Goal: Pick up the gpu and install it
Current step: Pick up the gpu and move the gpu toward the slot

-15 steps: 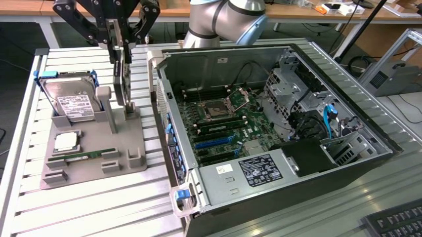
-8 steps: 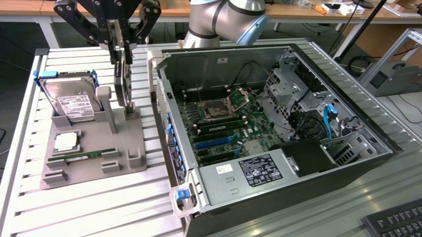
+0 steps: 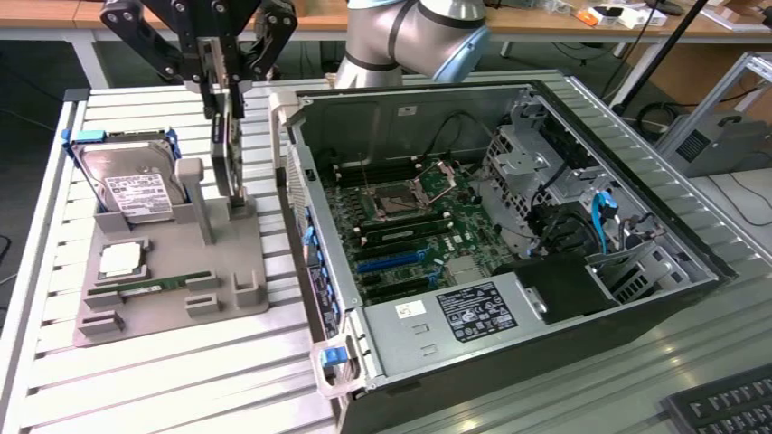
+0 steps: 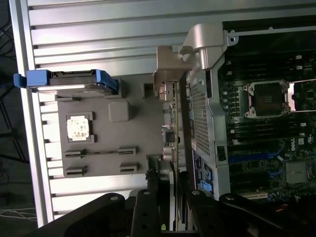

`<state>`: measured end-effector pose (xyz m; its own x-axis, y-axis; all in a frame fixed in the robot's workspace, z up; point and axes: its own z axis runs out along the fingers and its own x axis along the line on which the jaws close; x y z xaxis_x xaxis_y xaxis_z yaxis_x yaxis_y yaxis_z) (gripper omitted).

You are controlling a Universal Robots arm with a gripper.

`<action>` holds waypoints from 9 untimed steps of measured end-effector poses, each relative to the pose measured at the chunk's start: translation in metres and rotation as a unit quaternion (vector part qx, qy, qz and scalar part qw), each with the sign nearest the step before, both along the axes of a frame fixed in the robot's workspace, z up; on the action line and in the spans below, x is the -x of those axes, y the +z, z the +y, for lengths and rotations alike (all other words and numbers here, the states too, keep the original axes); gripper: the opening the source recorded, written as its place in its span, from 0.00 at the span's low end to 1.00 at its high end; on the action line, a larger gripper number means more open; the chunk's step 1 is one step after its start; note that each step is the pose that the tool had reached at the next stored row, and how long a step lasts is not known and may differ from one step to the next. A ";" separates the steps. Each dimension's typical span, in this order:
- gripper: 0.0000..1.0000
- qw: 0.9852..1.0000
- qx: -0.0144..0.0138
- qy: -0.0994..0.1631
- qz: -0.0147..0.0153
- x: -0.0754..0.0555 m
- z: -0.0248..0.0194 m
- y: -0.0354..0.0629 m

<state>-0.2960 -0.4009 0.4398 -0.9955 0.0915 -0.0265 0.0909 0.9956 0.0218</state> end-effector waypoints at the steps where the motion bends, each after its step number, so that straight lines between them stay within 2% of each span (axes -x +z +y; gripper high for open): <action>1: 0.26 1.000 0.000 0.000 0.000 0.000 -0.0001 0.0000; 9: 0.26 1.000 0.000 0.000 0.000 -0.004 -0.0009 0.0000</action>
